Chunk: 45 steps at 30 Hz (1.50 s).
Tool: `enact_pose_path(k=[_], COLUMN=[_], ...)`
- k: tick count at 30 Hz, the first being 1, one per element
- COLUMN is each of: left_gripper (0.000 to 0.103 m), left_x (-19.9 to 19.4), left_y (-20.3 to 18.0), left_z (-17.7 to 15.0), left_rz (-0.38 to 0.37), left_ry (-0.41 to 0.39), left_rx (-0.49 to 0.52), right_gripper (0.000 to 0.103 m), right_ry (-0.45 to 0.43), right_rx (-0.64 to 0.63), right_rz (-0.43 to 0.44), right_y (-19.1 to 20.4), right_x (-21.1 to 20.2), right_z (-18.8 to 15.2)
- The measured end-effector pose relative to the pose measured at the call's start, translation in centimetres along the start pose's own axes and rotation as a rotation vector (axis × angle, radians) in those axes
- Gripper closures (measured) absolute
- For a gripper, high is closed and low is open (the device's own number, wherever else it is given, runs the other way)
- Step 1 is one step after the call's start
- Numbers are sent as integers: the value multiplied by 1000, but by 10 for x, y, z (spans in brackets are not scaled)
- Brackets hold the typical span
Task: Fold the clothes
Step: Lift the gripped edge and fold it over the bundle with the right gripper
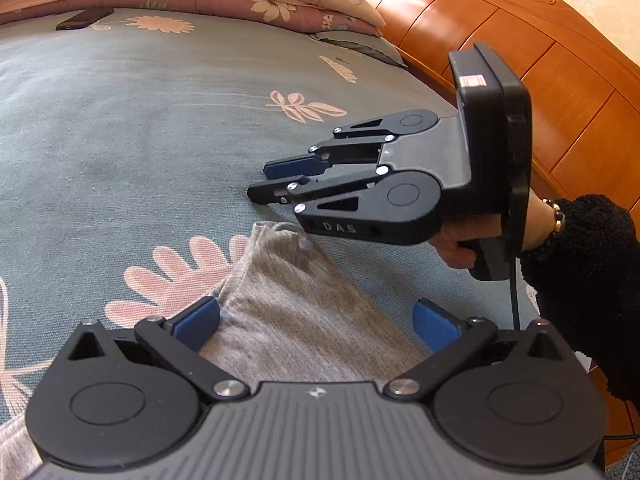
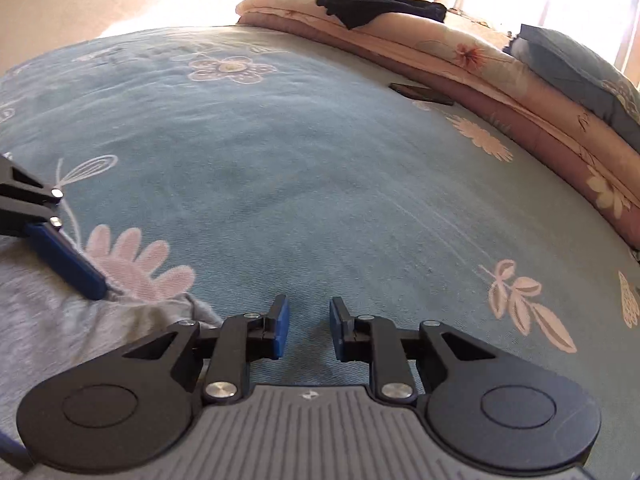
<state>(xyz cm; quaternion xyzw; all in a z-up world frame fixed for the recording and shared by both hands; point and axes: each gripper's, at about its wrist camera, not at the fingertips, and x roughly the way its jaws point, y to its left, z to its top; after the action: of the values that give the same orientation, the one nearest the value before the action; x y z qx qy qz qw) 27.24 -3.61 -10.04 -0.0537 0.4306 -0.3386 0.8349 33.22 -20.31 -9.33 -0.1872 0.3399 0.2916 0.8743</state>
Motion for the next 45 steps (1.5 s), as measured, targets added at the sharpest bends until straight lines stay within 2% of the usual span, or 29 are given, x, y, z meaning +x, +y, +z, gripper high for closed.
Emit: enact_pose_path(k=[2,5,9,11,12,13,15,17,20,22,25,27,28,31,32,33,36,39,43,45], left_gripper=[1,1,1,1,1,1,1,1,1,1,1,1,1,1,1,1,1,1,1,1], left_x=[-8,-18,-28,-31,-33,-36,-47,-61,-77,-80,-80,-81,-83,-93,-99,-109,-133,-138,-135,-133], left_y=[-2,-6,-12,-15,-17,-18,-20,-21,-20,-19,-13,-6,-2,10,15,20,20,5,-17,-25], left_z=[0,0,-3,-5,-5,-6,-6,-8,-16,-23,-35,-43,-44,-47,-47,-46,-49,-53,-70,-83], left_rz=[-2,3,2,6,17,38,77,89,87,96,120,154,197,381,418,419,292,216,193,208], left_ry=[-10,-22,-18,-8,-4,-1,-6,-21,-26,-4,30,31,29,8,5,-3,-56,-61,-15,22], left_rx=[3,15,21,23,23,22,24,26,29,29,4,-25,-43,-54,-72,-95,-136,-131,-123,-120], right_gripper=[78,72,69,68,64,55,54,54,53,47,42,42,42,42,42,42,41,33,28,26], right_ry=[-30,-43,25,46,36,24,-2,-31,-53,-49,-1,39,51,2,-17,-34,-74,-74,-76,-65], right_rx=[56,28,-22,-16,25,69,172,217,236,201,145,134,146,332,398,433,486,522,645,674], right_rz=[18,101,182,140,124,106,40,-10,72,123,159,86,36,-61,-89,-106,-25,58,250,282], right_y=[-10,-9,3,11,10,9,0,-6,-4,4,23,32,31,6,-4,-10,-13,4,33,53], right_x=[-11,-40,-48,-31,-22,-14,-9,-19,-47,-64,-61,-41,-29,-21,-22,-30,-68,-103,-130,-135], right_z=[2,0,-7,-9,-9,-9,-6,-4,-4,-6,-10,-10,-10,-8,-7,-7,-13,-23,-44,-55])
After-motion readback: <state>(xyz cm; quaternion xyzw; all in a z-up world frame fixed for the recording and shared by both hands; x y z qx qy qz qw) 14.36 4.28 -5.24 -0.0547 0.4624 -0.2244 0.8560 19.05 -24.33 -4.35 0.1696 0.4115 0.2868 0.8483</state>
